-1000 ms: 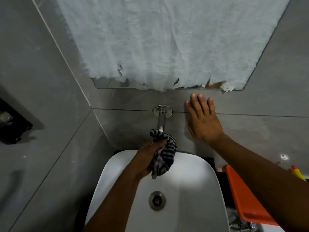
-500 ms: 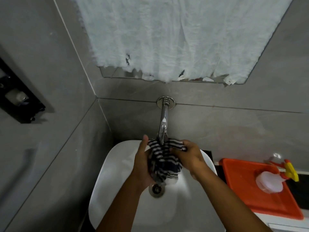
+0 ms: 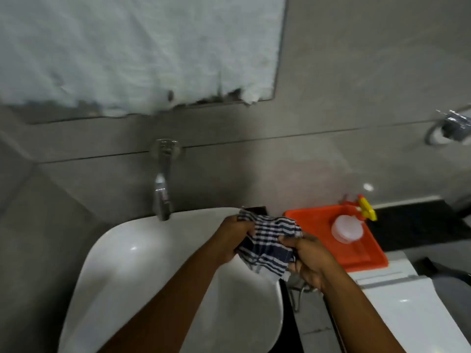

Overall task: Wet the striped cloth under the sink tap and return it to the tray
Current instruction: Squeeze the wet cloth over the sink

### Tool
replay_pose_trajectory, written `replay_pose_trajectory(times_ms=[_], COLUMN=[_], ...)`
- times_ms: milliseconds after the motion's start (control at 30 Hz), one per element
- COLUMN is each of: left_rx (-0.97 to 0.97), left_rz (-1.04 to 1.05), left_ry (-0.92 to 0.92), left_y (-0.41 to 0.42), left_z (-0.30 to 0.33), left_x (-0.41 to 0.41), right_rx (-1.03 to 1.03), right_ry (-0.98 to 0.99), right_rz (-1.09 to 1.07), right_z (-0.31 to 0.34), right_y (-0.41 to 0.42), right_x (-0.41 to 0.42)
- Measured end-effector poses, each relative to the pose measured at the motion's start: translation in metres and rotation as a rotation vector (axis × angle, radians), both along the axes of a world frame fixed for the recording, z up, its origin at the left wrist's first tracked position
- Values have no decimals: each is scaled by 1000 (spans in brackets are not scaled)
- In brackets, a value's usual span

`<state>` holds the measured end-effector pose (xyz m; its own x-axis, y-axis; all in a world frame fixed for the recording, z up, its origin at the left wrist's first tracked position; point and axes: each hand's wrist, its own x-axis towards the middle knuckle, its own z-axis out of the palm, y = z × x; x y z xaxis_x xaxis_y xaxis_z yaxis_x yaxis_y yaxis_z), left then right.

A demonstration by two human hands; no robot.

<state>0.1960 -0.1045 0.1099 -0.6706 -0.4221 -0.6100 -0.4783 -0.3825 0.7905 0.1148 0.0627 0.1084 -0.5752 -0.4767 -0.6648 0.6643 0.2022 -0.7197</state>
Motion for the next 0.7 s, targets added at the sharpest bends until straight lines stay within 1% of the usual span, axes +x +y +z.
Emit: replay_pose_trajectory(times_ms=[67, 133, 200, 267, 333, 433, 533, 600, 700], left_rx=[-138, -327, -529, -733, -910, -1050, -1011, -967, -1012], left_rz=[-240, -481, -675, -863, -994, -1076, -1006, -982, -1020], left_ry=[-77, -153, -180, -212, -253, -318, -360, -385, -376], left_y=[12, 30, 50, 71, 86, 96, 102, 105, 95], left_z=[-4, -18, -44, -78, -114, -168, -207, -221, -206], left_x=[-60, -122, -177, -217, -243, -262, -268, -268, -261], right_rx=[-82, -115, -157, -145, -75, 25, 68, 107, 185], right_ry=[-91, -180, -286, -351, -383, -428, -404, -417, -416], right_rz=[-173, -366, -528, -602, -633, -610, -563, -486, -359], right_z=[-17, -41, -72, -103, -133, -174, -206, -211, -196], right_y=[27, 48, 59, 59, 55, 49, 46, 46, 42], right_x=[-23, -46, -67, -85, -104, -130, -146, -148, -147])
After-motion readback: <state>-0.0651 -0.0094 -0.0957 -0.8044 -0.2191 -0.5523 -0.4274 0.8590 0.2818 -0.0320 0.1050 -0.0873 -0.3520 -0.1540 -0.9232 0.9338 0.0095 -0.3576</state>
